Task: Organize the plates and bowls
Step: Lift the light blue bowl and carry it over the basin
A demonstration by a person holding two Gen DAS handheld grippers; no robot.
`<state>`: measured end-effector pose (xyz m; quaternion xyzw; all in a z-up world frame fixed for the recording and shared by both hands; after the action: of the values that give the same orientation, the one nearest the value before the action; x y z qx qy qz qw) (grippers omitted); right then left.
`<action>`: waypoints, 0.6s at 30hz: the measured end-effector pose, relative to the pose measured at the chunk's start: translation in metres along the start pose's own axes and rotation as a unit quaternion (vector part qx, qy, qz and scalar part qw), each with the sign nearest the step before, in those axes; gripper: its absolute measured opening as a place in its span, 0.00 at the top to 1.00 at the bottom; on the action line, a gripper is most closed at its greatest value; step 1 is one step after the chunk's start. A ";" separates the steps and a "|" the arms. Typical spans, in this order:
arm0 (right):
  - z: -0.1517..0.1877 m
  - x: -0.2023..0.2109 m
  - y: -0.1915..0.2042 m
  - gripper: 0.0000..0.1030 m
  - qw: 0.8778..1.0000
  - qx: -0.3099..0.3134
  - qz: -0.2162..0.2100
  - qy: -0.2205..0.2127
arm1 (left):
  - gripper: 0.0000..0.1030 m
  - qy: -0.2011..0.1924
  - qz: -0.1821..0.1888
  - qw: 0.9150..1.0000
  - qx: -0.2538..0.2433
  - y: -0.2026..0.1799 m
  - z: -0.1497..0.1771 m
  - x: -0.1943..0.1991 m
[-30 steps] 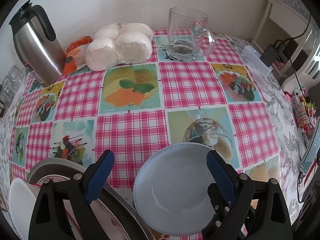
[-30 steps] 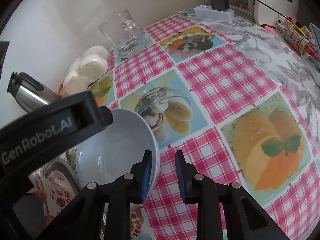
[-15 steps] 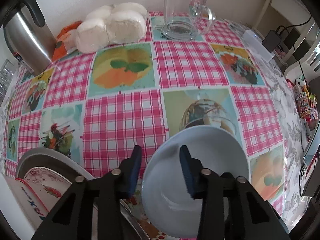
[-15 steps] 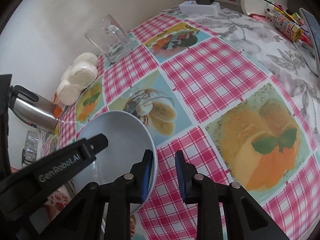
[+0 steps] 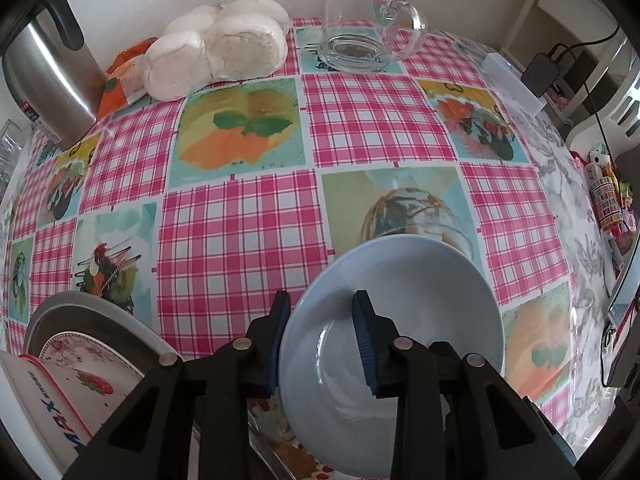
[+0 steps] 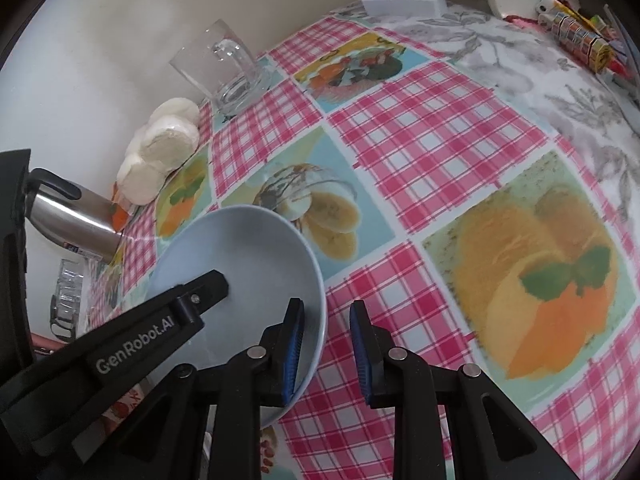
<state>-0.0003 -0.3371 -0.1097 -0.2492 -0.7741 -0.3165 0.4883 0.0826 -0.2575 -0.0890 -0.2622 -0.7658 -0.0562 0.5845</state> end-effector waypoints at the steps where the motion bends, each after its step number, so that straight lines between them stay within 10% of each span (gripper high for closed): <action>1: 0.000 0.000 0.001 0.75 1.000 0.002 0.001 0.000 | 0.68 0.001 0.002 1.000 0.001 0.000 0.000 0.000; 18: 0.000 0.000 0.003 0.75 1.000 0.007 0.010 0.013 | 0.80 0.009 0.032 0.999 0.009 -0.006 0.000 0.005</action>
<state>0.0014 -0.3349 -0.1087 -0.2495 -0.7676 -0.3091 0.5029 0.0786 -0.2610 -0.0834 -0.2808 -0.7524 -0.0333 0.5950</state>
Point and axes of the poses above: each gripper's, at about its wrist camera, not at the fingertips, and x roughly against the way its jaws point, y to its left, z to its underside, the point moved 6 cm from there along -x, roughly the way its jaws point, and after that the axes turned 10 degrees about z, right-handed, at the moved point
